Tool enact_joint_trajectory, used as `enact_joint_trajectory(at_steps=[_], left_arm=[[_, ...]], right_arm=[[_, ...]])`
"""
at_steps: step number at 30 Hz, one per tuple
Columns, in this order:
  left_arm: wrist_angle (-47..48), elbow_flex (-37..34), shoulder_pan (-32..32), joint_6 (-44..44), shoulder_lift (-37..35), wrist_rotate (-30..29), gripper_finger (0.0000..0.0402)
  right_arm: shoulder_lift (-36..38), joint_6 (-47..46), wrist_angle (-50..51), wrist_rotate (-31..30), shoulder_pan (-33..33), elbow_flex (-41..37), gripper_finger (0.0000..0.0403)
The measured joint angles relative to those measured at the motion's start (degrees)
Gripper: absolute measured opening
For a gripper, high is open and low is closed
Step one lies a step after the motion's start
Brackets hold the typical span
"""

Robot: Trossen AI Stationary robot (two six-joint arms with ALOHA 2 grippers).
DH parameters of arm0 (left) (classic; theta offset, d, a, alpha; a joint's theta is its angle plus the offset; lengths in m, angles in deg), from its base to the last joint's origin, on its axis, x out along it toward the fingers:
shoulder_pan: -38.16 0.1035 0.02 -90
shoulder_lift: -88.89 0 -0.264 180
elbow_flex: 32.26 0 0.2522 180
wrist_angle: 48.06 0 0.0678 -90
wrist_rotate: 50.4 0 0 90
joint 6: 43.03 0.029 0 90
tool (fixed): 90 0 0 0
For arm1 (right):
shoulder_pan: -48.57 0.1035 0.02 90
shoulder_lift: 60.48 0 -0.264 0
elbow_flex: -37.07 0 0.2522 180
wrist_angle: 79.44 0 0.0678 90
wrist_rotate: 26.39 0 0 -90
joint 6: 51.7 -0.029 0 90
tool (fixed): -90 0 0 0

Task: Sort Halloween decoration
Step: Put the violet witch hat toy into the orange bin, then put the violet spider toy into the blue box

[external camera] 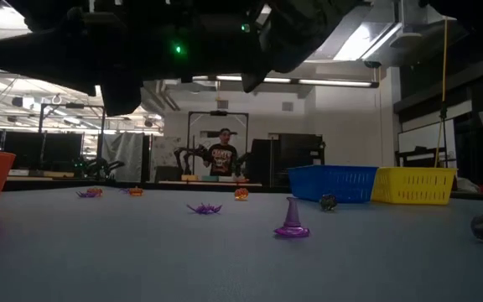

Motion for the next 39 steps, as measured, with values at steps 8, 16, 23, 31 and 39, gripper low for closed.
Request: enact_joint_trajectory(at_steps=[8,16,23,31,39], left_arm=[[0.0,0.0,0.0,0.0,0.0,-0.02,0.0167],[0.0,0.0,0.0,0.0,0.02,-0.02,0.0167],[0.0,0.0,0.0,0.0,0.02,-0.04,0.0167],[0.0,0.0,-0.02,0.02,0.02,-0.04,0.0167],[0.0,0.0,-0.02,0.04,0.02,-0.06,0.0167]], right_arm=[[0.0,0.02,-0.11,-0.07,-0.02,-0.02,0.0036],[0.0,0.02,-0.11,-1.82,0.0,-0.02,0.0126],[0.02,0.02,-0.09,-5.01,-0.01,-0.04,0.0167],[0.33,0.04,2.94,-8.99,0.04,-0.1,0.0166],[7.79,-0.04,23.76,-20.61,0.04,-0.11,0.0165]])
